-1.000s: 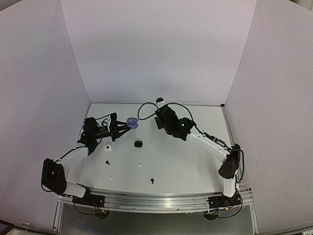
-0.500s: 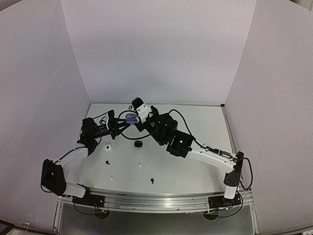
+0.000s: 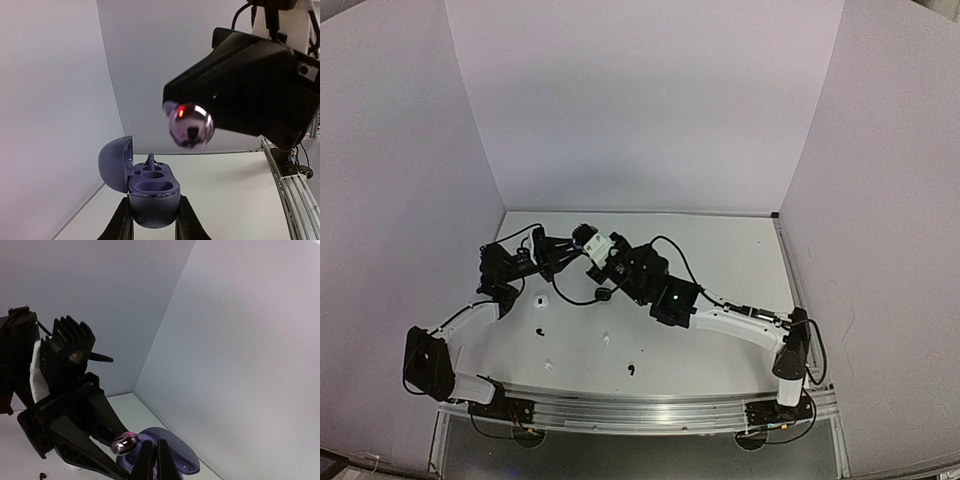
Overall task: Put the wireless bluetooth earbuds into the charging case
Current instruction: Insert the left earbud into the left side groove of the charging case.
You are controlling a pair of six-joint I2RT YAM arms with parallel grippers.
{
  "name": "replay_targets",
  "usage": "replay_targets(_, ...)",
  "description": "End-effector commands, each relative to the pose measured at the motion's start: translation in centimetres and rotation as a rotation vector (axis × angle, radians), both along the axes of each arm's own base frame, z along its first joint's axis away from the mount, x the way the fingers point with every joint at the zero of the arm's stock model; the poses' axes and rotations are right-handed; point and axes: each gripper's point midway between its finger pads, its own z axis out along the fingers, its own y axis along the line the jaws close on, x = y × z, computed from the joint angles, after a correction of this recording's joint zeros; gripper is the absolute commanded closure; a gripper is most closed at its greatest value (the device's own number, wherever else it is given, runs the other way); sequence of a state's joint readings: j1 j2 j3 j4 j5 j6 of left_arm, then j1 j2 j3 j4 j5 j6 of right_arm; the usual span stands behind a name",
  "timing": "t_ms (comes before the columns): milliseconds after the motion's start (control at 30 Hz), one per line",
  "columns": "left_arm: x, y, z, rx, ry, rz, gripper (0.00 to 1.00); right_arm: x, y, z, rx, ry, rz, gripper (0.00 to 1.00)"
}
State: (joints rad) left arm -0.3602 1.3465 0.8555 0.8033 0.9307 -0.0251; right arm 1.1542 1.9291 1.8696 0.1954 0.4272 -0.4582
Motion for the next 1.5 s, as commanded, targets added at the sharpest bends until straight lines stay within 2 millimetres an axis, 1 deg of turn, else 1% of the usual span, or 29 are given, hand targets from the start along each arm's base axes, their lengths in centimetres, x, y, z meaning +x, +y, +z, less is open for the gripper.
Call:
replay_targets(0, -1.1, 0.0, 1.4, -0.013, -0.147, -0.053, 1.00, -1.3, -1.4, 3.5, 0.084, -0.073, 0.037, 1.00)
replay_targets(133, -1.2, -0.1, 1.5, -0.008, -0.156, -0.072, 1.00, -1.1, -1.4, 3.3, 0.083, -0.085, 0.027, 1.00)
replay_targets(300, -1.2, -0.2, 1.5, -0.006, -0.145, -0.075, 1.00, -1.3, -1.4, 4.8, 0.113, -0.101, 0.043, 1.00)
replay_targets(367, -1.0, -0.1, 1.4, -0.001, -0.165, -0.055, 1.00, -1.3, -1.7, 5.2, 0.123, -0.101, 0.041, 1.00)
replay_targets(433, -0.9, 0.0, 1.5, 0.002, -0.195, -0.040, 1.00, -1.4, -1.8, 5.1, 0.115, -0.102, 0.049, 1.00)
replay_targets(533, -1.2, 0.0, 1.7, 0.002, -0.222, -0.044, 1.00, -0.8, -3.0, 5.0, 0.122, -0.087, 0.057, 1.00)
replay_targets(600, -1.3, -0.1, 1.7, 0.001, -0.222, -0.057, 1.00, -0.8, -3.3, 5.0, 0.117, -0.090, 0.077, 1.00)
replay_targets(733, -1.6, -0.2, 1.8, 0.001, -0.242, -0.078, 1.00, -1.1, -3.0, 4.5, 0.073, -0.129, 0.113, 1.00)
replay_targets(867, -1.8, -0.2, 1.9, 0.005, -0.258, -0.088, 1.00, -0.9, -3.1, 4.1, 0.057, -0.131, 0.118, 1.00)
replay_targets(1100, -1.6, -0.2, 1.9, -0.002, -0.215, -0.085, 1.00, -1.3, -1.5, 3.0, 0.046, -0.114, 0.187, 1.00)
replay_targets(1267, -1.6, -0.1, 1.8, -0.004, -0.205, -0.081, 1.00, -0.9, -1.0, 2.0, 0.021, -0.098, 0.189, 1.00)
replay_targets(1467, -1.6, -0.1, 1.8, -0.005, -0.205, -0.082, 1.00, 0.1, -0.9, 0.5, -0.019, -0.076, 0.177, 1.00)
